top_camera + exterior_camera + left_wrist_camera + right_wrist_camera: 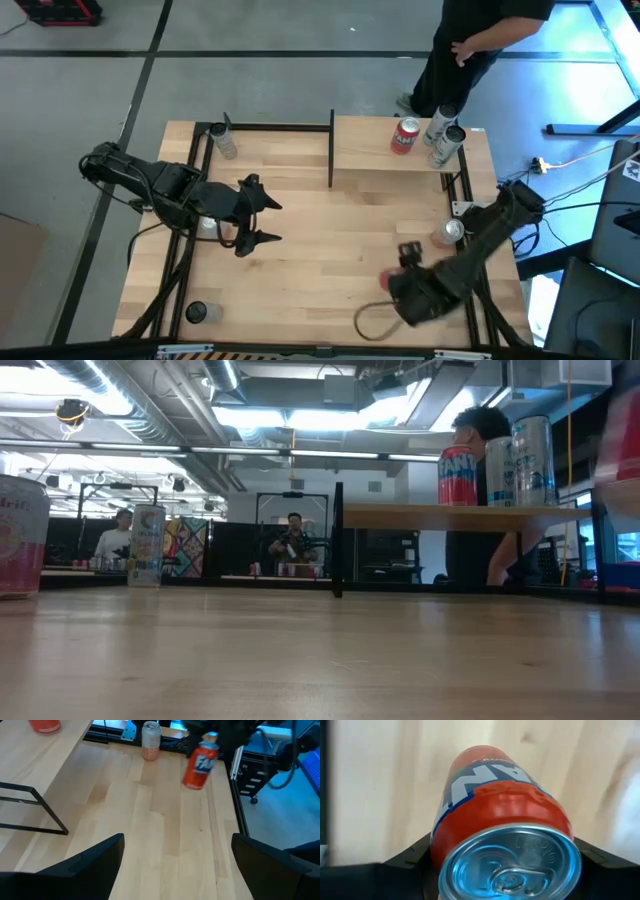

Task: Place canned beverage on shelf
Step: Put the orange soda can on the shelf aligned with the other orange soda can

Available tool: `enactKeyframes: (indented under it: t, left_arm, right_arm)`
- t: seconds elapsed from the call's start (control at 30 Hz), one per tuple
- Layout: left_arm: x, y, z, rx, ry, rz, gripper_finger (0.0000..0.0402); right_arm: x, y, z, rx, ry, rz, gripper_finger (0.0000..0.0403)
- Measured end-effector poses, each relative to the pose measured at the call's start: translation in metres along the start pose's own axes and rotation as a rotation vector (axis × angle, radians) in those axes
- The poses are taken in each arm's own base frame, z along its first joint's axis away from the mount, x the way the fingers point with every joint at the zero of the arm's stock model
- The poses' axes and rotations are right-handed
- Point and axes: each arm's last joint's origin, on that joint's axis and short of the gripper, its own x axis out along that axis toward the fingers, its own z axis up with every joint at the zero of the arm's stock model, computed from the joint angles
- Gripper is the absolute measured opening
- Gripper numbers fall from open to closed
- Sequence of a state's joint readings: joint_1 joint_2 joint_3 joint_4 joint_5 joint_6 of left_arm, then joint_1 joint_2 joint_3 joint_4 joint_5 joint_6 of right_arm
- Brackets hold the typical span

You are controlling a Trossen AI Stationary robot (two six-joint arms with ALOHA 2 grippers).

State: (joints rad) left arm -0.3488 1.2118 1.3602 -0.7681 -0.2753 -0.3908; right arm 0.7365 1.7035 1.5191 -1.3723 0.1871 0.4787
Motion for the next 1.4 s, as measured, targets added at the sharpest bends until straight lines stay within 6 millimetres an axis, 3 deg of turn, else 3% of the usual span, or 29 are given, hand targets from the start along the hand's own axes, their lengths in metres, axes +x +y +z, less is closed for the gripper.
enactKeyframes:
  t: [0.33, 0.67, 1.07, 1.27, 1.4]
  left_arm:
    - [-0.001, -0.004, -0.001, 0.006, -0.002, -0.013, 0.0357]
    - [-0.001, -0.005, 0.0, 0.001, -0.016, -0.021, 0.0357]
    - [0.003, -0.006, 0.001, 0.01, -0.015, -0.018, 0.0357]
    - [0.004, -0.005, 0.001, 0.009, -0.019, -0.015, 0.0357]
    - [0.004, -0.005, 0.002, 0.007, -0.026, -0.018, 0.0357]
  right_arm:
    - [0.039, -0.069, 0.02, -0.162, 0.07, 0.005, 0.0273]
    - [0.066, -0.106, 0.028, -0.188, 0.058, 0.043, 0.0273]
    - [0.09, -0.113, 0.026, -0.258, 0.111, 0.06, 0.0274]
    - [0.092, -0.113, 0.028, -0.256, 0.088, 0.033, 0.0374]
    - [0.088, -0.114, 0.028, -0.266, 0.102, 0.034, 0.0381]
